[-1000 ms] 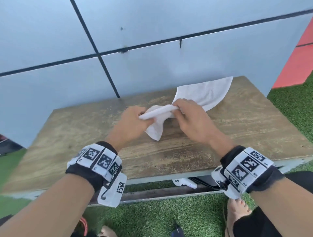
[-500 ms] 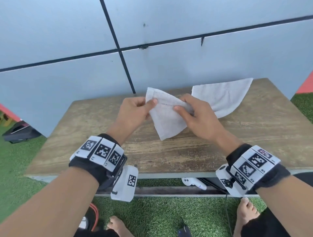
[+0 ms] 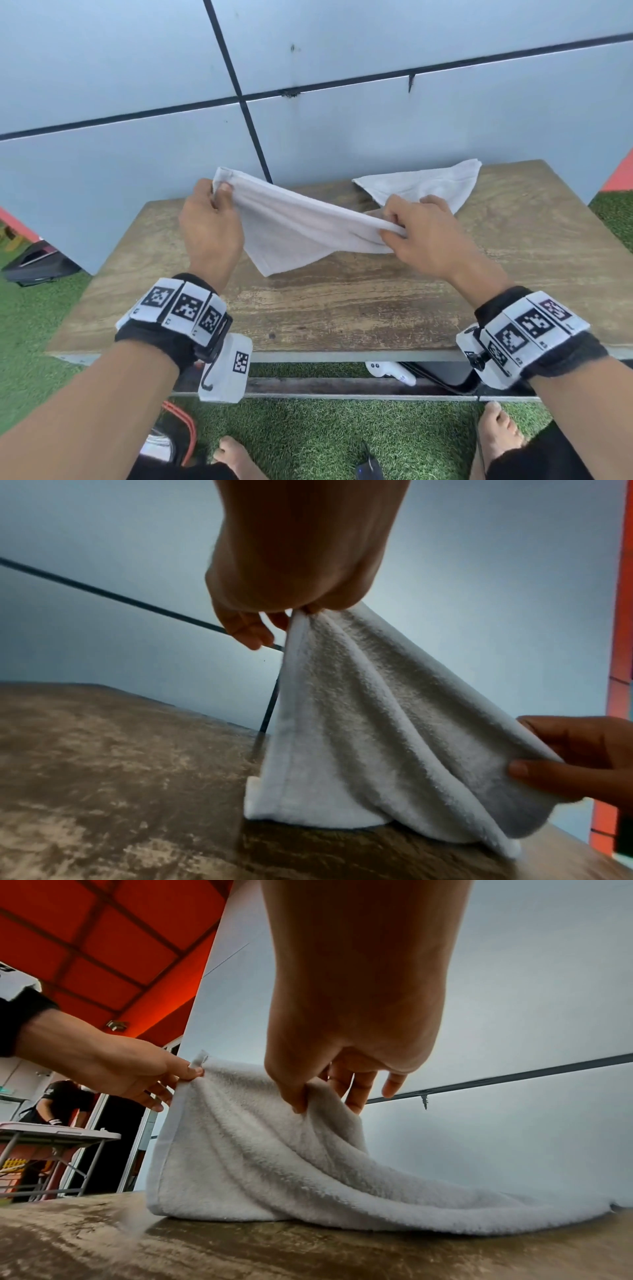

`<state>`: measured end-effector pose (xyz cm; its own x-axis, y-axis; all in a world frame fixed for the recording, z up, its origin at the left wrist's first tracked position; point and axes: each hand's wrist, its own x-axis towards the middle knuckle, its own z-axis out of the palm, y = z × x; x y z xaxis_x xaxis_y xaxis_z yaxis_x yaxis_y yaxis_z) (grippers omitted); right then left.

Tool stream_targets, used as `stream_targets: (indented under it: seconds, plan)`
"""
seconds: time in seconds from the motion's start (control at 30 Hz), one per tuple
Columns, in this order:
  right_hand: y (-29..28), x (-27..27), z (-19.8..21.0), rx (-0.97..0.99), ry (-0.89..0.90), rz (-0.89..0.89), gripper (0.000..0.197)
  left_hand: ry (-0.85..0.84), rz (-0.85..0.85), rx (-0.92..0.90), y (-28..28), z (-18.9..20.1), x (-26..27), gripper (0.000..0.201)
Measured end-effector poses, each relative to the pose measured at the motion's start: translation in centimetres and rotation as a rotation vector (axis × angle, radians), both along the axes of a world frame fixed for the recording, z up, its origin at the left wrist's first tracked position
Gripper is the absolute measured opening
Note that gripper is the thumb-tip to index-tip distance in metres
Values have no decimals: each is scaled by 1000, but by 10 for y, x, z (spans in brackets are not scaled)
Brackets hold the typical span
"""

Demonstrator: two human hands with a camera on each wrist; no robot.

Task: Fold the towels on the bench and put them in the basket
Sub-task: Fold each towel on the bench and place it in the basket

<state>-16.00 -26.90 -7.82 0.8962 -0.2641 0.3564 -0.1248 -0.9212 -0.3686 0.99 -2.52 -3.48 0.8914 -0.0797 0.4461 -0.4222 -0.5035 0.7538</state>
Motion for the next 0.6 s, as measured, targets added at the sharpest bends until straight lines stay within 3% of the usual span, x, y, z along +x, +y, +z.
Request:
stream_targets:
  seconds: [0.03, 0.07, 0.13, 0.2, 0.23, 0.27, 0.37, 0.43, 0.6]
  plan:
    - [3, 0, 0, 7, -17, 22, 21, -20, 42, 22, -4, 0, -4, 22]
    - [7, -1, 1, 9, -29, 50, 21, -53, 36, 93, -9, -2, -11, 36]
    - [14, 1, 1, 16, -68, 106, 24, -75, -205, 345, -24, -9, -33, 61]
    - [19, 5, 1, 48, -127, 160, 27, -38, -493, 587, -40, -16, -58, 58]
    - [21, 6, 2, 66, -151, 187, 27, -39, -562, 662, -47, -21, -64, 42]
    - [22, 6, 3, 82, -169, 211, 24, -24, -591, 675, -54, -23, -69, 21]
    - [21, 4, 4, 111, -180, 221, 14, -5, -631, 504, -58, -27, -67, 32]
    - [16, 2, 1, 95, -141, 201, 20, 12, -679, 375, -54, -23, -64, 21]
    - [1, -5, -13, -154, 157, 63, 35, 57, -745, 312, -35, -10, -55, 18]
